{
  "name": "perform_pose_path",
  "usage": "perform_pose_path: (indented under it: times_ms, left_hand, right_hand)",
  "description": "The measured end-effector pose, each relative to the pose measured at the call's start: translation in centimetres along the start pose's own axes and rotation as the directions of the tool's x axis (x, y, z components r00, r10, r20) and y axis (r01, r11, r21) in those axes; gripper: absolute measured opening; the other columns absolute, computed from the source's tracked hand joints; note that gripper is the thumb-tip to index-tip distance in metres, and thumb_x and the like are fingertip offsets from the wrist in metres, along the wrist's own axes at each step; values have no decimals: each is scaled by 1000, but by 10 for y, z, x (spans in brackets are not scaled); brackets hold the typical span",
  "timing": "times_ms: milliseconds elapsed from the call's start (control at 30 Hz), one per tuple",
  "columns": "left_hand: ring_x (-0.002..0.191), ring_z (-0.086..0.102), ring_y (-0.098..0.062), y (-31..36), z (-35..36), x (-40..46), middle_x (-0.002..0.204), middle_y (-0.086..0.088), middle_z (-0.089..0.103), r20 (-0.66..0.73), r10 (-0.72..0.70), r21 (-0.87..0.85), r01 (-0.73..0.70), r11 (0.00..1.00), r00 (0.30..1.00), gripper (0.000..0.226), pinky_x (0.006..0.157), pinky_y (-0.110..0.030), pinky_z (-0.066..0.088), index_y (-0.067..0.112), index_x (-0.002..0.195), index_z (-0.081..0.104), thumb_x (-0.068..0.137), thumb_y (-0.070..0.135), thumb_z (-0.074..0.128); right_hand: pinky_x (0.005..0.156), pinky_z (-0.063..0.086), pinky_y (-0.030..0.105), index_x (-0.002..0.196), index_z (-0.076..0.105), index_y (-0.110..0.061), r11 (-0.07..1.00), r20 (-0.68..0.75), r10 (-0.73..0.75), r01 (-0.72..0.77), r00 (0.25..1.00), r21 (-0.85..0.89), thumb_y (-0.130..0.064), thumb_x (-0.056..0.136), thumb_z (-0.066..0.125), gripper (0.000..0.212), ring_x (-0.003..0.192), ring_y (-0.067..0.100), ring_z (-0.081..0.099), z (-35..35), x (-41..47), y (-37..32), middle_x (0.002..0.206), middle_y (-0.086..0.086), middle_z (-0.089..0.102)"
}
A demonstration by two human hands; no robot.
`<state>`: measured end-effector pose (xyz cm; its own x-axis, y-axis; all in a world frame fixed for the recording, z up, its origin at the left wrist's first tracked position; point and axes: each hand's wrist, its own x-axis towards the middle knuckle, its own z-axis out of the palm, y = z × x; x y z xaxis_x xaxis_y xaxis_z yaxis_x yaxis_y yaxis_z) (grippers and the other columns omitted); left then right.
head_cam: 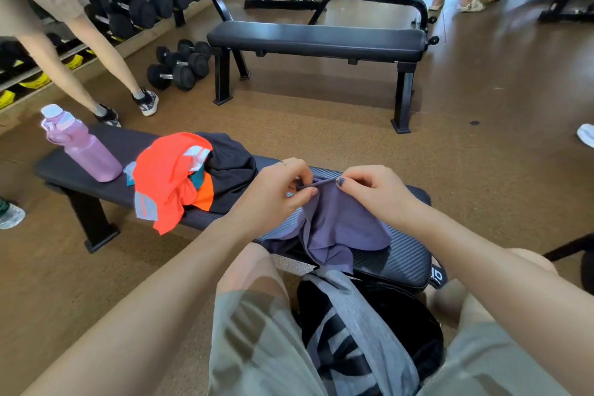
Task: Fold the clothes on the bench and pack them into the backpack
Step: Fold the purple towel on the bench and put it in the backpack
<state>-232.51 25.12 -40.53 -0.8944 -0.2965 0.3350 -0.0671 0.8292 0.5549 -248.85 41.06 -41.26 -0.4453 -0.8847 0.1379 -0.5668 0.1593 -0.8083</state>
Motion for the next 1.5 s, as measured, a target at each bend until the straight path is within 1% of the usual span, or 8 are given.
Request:
perform_pose_path:
  times_ms: [167,333,567,767,867,1033,1367,1500]
  left_hand:
    - [65,62,-3,7,0,-2,74,10,58,-46,-94,-121,88,989,994,19,65,-10,40,19,84,57,90,13,74]
    - [57,56,-12,21,-1,2,76,-1,61,-61,-138,-228,121,966,988,15,60,-24,39,15,90,56,93,15,71]
    - [71,59,-27,35,-1,8,79,-8,63,-73,-124,-306,97,947,990,27,69,-41,50,14,96,48,90,15,74]
    - [76,64,-27,37,5,6,80,0,65,-75,-215,-398,169,902,974,22,76,-44,53,15,97,50,92,18,72]
    - [77,61,-23,34,9,1,84,-2,62,-14,-231,-480,196,855,973,15,78,-47,51,14,95,50,94,8,64]
    - [87,66,-34,37,8,4,90,-8,66,-73,-232,-443,177,879,970,17,84,-60,52,19,89,51,93,13,67]
    - [69,49,-7,40,16,-2,75,5,53,-69,-180,-353,144,924,981,19,68,-27,45,14,92,49,93,7,65]
    - [78,62,-19,40,19,1,83,-2,65,-125,-241,-361,182,915,963,20,74,-36,52,17,95,49,90,10,67]
  right_hand:
    - [63,38,28,70,65,-7,996,-39,38,-41,999,-79,-12,91,62,21,63,5,47,-5,-1,1,69,6,62]
    - [70,47,39,72,62,-11,993,-36,23,-27,999,-111,-11,83,64,12,67,16,52,-10,-2,-1,72,7,62]
    - [91,54,42,116,62,-25,968,119,24,-53,993,245,-12,82,66,36,97,22,70,-7,-2,-20,104,5,72]
    - [89,53,51,101,70,-14,969,63,3,-18,998,246,-2,90,67,16,90,34,70,-10,-1,-25,92,17,72]
    - [85,53,51,94,70,-9,970,18,19,-23,1000,243,2,89,65,13,80,22,65,-13,0,-23,91,22,70]
    - [81,55,53,92,68,-15,983,-5,-18,18,1000,183,-12,90,67,4,84,31,68,-13,2,-25,88,10,71]
    - [76,55,48,93,67,-21,995,-111,-64,72,992,71,-16,97,61,9,79,27,65,-11,4,-28,84,1,69]
    - [69,51,33,96,65,-25,991,-80,-128,125,989,-40,-19,94,64,6,73,13,61,-13,2,-29,80,-6,65]
